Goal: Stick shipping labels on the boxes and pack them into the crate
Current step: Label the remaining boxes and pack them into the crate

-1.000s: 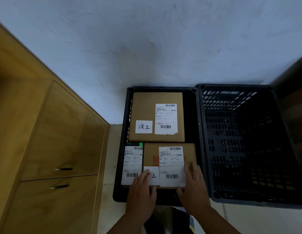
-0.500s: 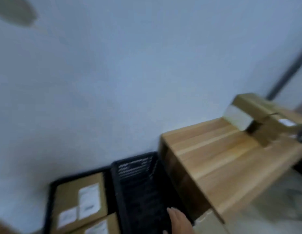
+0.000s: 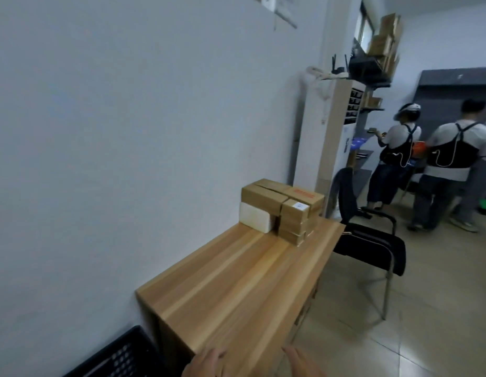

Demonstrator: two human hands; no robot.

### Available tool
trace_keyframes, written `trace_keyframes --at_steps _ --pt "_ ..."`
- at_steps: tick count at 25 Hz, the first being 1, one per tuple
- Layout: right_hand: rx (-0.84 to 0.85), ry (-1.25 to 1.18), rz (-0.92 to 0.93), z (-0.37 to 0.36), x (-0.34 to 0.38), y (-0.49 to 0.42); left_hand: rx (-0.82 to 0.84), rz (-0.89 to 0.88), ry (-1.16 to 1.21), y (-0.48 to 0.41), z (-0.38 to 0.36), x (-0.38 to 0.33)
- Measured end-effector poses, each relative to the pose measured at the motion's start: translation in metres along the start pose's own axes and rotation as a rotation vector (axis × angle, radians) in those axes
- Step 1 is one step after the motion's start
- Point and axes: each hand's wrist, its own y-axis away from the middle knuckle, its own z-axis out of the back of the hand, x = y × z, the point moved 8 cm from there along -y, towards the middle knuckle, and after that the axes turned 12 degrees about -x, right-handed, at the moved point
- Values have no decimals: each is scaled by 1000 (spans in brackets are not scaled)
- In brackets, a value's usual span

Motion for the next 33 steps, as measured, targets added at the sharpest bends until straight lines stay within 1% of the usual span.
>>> trace_keyframes --at_steps 1,2,3,5,6,8,9,10,12,13,14,17,19,20,21,25,27,30,33 --pt "-25 -48 -63 12 -23 -7 53 -27 -38 -19 -29 -41" --pt "-49 19 -15 26 -48 -18 50 -76 -22 -24 -57 -71" --pt "-23 148 34 34 -74 -30 38 -53 43 -31 -87 -84" --pt "9 187 -49 60 -126 -48 83 74 23 -50 -125 -121" --pt "14 168 -83 71 -144 -52 60 92 37 -57 -144 -131" --pt "-146 51 -119 80 -199 -79 110 37 42 -75 -181 -169" --pt "-188 13 -126 88 -218 -97 112 37 20 -90 -193 -183" --pt "-202 15 -108 91 -234 -114 73 5 55 -110 -206 -196" --pt "-92 115 -53 83 -257 -151 80 16 83 -151 -241 -210" --pt "-79 100 -65 81 -271 -173 100 31 87 -172 -255 -218" --pt "-124 123 -15 80 -275 -197 88 34 95 -196 -266 -223" --pt "-115 190 -27 68 -309 -280 58 69 123 -282 -302 -231" --pt "-34 85 -147 64 -331 -335 36 86 121 -338 -318 -234" --pt "-88 100 -132 66 -334 -365 38 101 114 -364 -324 -235" --pt "-102 117 -106 67 -334 -393 33 108 107 -388 -330 -237" --pt "-119 -51 -118 57 -346 -506 -48 185 118 -471 -348 -240" --pt "-124 -92 -113 47 -353 -567 -108 245 106 -507 -358 -240" --pt "-104 -134 -30 27 -363 -652 -198 297 71 -553 -379 -246" --pt "-37 -161 91 8 -368 -702 -252 426 34 -577 -397 -251"
